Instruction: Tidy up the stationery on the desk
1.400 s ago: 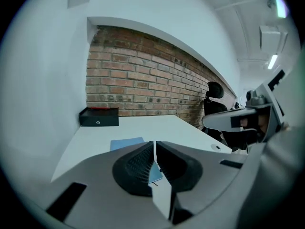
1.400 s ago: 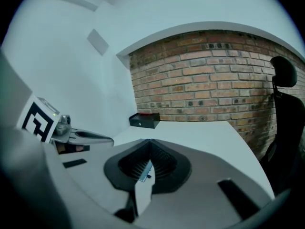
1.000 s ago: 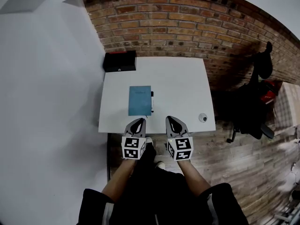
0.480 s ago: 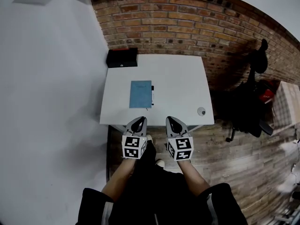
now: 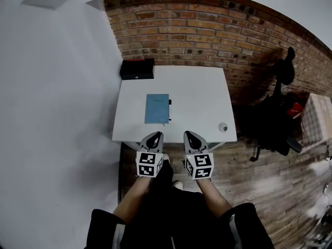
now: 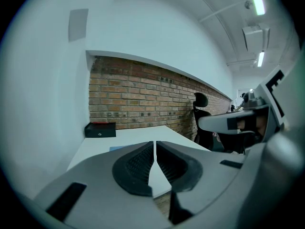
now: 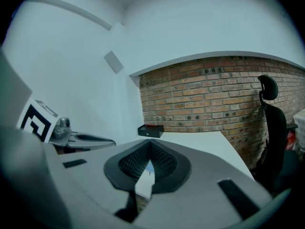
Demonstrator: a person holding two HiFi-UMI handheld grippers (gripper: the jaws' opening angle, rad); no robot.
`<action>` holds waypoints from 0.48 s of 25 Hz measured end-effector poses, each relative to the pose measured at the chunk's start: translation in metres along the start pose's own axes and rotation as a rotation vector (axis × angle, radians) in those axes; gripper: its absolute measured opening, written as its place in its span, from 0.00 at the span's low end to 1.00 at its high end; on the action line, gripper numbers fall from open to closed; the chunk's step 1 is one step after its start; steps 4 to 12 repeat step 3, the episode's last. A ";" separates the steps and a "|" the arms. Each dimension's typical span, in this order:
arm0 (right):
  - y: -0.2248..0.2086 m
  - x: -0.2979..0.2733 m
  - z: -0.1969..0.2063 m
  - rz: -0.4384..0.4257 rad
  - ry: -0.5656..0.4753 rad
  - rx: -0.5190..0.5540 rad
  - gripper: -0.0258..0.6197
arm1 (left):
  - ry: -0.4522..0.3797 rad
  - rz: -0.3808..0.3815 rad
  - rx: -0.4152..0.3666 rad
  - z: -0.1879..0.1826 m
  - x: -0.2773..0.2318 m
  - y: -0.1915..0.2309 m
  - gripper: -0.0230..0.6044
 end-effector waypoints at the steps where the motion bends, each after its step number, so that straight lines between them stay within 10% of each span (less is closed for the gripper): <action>1: -0.001 0.000 0.000 0.000 0.001 0.001 0.07 | -0.001 0.001 0.001 -0.001 -0.001 0.000 0.08; 12: -0.002 -0.001 0.000 0.002 0.004 0.002 0.07 | -0.002 0.003 0.001 -0.002 -0.003 -0.001 0.08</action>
Point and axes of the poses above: the fingertips, and each gripper's own axes: x backward along the fingers, y to its left, z out of its underside, the point moved 4 cm from there along x, backward along the fingers, and after that the axes turned 10 degrees about -y, right-handed, at the moved point
